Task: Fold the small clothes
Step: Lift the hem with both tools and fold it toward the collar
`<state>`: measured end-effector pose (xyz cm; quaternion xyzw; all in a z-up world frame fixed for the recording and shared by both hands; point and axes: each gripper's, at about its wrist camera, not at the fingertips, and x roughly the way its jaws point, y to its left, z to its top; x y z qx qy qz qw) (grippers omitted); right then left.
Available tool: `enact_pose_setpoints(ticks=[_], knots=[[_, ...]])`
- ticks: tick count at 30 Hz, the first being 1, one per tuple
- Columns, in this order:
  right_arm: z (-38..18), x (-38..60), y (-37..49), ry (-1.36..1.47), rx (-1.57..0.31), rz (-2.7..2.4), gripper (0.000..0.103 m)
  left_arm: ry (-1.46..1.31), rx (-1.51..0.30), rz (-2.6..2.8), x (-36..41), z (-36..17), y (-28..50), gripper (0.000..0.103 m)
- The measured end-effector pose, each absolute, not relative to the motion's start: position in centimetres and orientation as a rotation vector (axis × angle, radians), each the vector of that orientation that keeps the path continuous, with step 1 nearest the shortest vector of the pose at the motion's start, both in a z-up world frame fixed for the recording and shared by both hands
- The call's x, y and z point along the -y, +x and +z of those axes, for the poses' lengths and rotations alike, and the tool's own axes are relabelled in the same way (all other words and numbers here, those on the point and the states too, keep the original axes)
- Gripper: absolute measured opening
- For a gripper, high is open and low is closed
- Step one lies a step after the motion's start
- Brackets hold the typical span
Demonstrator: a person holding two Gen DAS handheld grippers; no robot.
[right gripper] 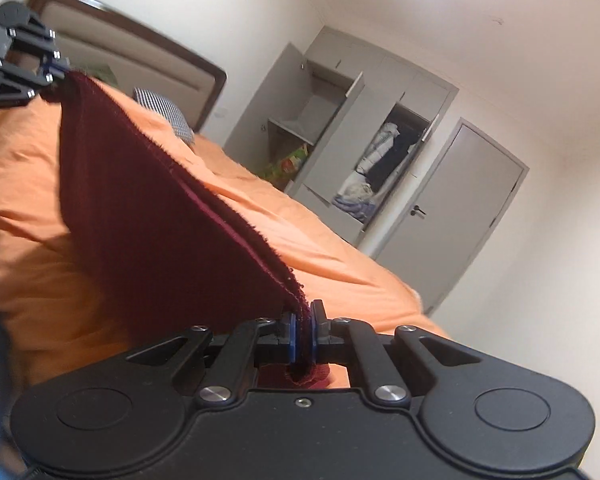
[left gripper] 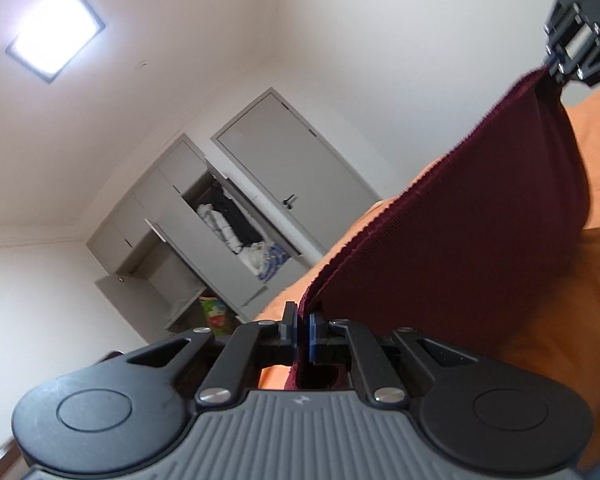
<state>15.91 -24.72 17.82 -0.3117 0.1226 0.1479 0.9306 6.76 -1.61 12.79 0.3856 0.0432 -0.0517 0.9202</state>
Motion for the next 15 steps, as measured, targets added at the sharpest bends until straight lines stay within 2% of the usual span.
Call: enact_pose_setpoints(ticks=[7,15], knots=[[18.2,23.3,27.4,-0.662,-0.361,0.273,0.007,0.751,-0.183,-0.11,3.3,13.7,18.2,0.005],[13.4,22.4,38.4,-0.647,-0.509,0.262,0.007,0.704,-0.299,-0.13,3.0,11.1,27.7,0.005]])
